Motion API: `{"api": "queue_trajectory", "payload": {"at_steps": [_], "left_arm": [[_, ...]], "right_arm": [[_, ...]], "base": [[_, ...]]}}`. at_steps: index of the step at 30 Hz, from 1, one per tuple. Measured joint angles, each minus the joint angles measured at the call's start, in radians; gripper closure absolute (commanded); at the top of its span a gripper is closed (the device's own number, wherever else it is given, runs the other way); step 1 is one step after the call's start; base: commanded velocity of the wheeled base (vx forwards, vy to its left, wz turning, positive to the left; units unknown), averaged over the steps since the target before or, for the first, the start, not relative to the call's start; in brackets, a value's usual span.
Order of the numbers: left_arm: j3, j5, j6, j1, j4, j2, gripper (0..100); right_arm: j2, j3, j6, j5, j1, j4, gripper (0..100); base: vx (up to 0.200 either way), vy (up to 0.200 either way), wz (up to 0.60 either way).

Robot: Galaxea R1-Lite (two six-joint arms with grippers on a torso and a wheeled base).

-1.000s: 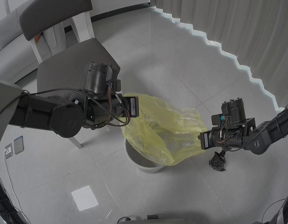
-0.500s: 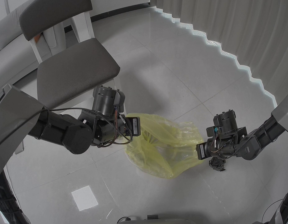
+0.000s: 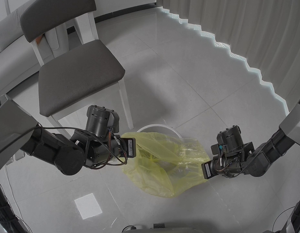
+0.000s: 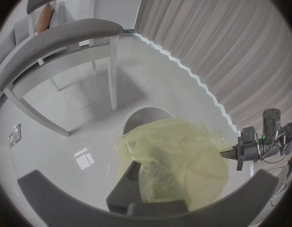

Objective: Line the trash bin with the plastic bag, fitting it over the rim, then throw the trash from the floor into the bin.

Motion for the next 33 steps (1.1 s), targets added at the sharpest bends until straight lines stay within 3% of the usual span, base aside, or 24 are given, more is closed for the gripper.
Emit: {"api": "queue_trajectory", "payload": {"at_steps": [21, 33], "left_arm": [[0.091, -0.018, 0.012, 0.054, 0.009, -0.076, 100], [-0.073, -0.012, 0.014, 0.070, 0.013, 0.037, 100]], "right_arm": [[-0.003, 0.002, 0.007, -0.021, 0.036, 0.001, 100], [0.123, -0.139, 0.009, -0.020, -0.004, 0.000, 100]], "base": [[0.000, 0.000, 0.00], [0.000, 0.000, 0.00]]}}
